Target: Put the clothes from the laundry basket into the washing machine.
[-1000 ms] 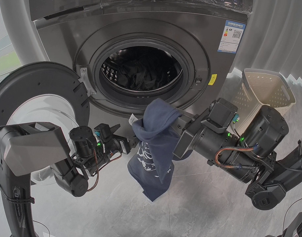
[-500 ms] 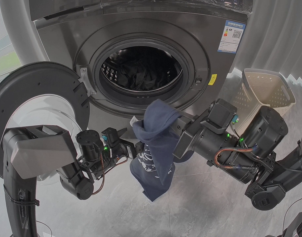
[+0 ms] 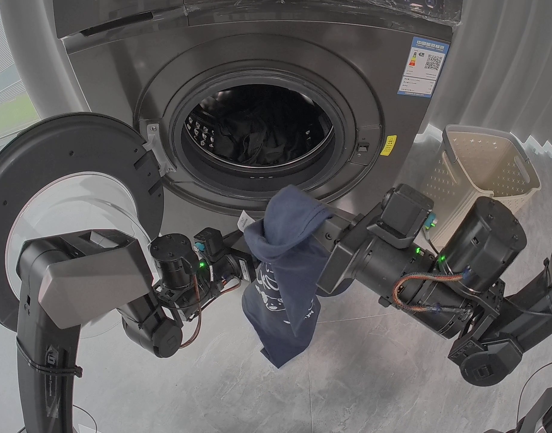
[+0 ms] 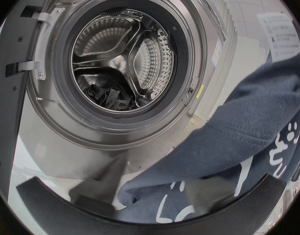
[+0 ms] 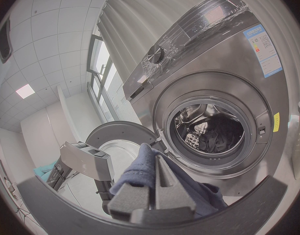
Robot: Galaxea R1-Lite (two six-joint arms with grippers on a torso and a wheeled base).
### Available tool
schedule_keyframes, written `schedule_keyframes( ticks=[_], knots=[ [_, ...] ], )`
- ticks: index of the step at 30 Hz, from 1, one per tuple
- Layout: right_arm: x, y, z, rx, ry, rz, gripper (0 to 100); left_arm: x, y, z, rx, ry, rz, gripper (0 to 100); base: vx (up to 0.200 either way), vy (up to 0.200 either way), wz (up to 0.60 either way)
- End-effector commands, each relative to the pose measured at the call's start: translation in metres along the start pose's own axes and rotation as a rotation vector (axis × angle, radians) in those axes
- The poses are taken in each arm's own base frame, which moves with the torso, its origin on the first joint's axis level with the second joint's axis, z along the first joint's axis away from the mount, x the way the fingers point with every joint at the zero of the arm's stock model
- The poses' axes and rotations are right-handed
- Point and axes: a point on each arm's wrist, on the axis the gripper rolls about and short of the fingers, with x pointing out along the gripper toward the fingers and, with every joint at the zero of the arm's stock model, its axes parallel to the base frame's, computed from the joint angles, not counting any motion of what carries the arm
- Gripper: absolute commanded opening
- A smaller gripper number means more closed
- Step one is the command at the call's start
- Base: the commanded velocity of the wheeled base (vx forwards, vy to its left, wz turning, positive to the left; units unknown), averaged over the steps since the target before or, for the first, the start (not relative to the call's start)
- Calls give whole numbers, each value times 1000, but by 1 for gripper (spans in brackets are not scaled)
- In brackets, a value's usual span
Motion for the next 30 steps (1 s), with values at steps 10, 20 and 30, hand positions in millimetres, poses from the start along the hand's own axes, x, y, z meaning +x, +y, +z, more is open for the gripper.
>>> schedule_keyframes(
  ticks=[10, 20, 30],
  knots=[
    [-5, -13, 5, -13, -5, -43, 0, -3, 4, 41, 6, -108, 17, 0, 0, 0, 0],
    [-15, -60, 17, -73, -71, -184, 0, -109, -13, 113, 18, -137, 57, 0, 0, 0, 0],
    [-26, -68, 12, -73, -56, -207, 0, -143, -22, 146, 15, -238, 55, 0, 0, 0, 0]
  ],
)
